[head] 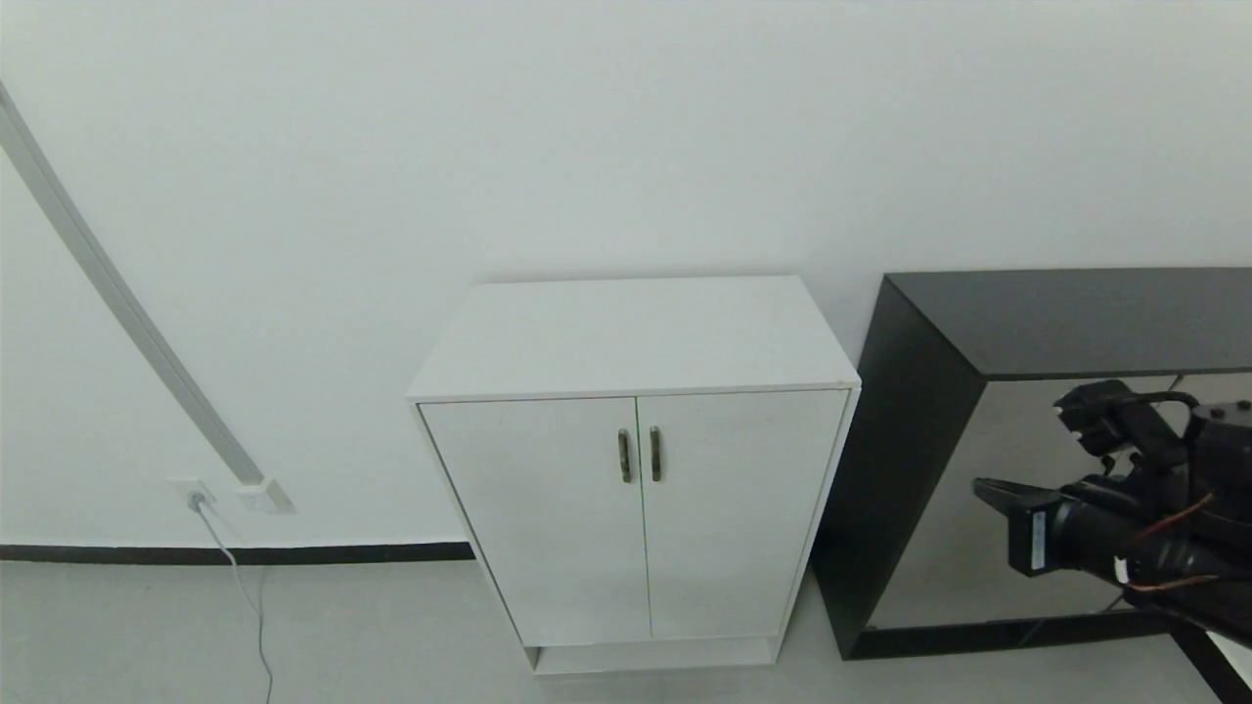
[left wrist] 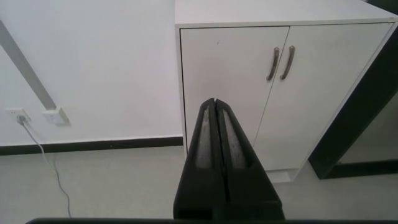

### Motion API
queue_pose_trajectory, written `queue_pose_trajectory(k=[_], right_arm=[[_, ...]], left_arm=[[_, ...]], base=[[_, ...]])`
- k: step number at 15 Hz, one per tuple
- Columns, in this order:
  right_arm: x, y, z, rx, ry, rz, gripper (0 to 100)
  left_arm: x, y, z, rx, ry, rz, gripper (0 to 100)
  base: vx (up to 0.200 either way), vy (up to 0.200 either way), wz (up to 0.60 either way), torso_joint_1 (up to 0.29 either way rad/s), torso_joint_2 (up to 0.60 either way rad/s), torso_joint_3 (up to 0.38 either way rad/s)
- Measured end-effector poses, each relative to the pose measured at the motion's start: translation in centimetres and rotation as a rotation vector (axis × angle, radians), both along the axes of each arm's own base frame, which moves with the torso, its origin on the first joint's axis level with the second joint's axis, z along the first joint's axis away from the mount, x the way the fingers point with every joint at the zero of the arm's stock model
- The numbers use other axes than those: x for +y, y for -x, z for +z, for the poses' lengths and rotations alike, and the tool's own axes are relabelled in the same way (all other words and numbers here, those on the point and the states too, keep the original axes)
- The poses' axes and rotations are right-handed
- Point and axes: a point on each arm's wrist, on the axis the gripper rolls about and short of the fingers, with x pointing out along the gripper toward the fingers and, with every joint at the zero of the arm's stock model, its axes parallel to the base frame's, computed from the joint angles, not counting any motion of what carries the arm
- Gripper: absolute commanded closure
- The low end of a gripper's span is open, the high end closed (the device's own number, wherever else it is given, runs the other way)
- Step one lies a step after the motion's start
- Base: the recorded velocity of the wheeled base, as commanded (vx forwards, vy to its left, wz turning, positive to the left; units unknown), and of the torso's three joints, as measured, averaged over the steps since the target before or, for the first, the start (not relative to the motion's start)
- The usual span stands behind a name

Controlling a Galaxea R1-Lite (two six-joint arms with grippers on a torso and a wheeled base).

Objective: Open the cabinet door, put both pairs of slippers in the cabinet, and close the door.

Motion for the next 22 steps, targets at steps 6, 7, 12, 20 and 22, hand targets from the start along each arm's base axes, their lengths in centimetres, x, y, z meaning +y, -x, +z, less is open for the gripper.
queue_pose_trajectory(k=[6,7,12,20,22], right_arm=[[-3.6,5.5,-0.2,-0.044,0.016,-0.095,100],[-4.0,6.3,-0.2,-0.048,0.016,-0.108,100],[-5.0,10.5,-0.3,-0.016,0.012,-0.102,100],[-5.9,15.8,-1.1,-0.007,0.001,-0.076,100],[-6.0,16.6,-1.4,-0.006,-0.004,-0.067,100]], left_arm=[[0.0,0.0,0.0,0.0,0.0,0.0,100],[0.0,0.0,0.0,0.0,0.001,0.0,100],[0.0,0.0,0.0,0.0,0.001,0.0,100],[0.0,0.0,0.0,0.0,0.002,0.0,100],[0.0,0.0,0.0,0.0,0.002,0.0,100]], base=[[0.0,0.0,0.0,0.0,0.0,0.0],[0.0,0.0,0.0,0.0,0.0,0.0],[0.0,0.0,0.0,0.0,0.0,0.0],[0.0,0.0,0.0,0.0,0.0,0.0],[0.0,0.0,0.0,0.0,0.0,0.0]])
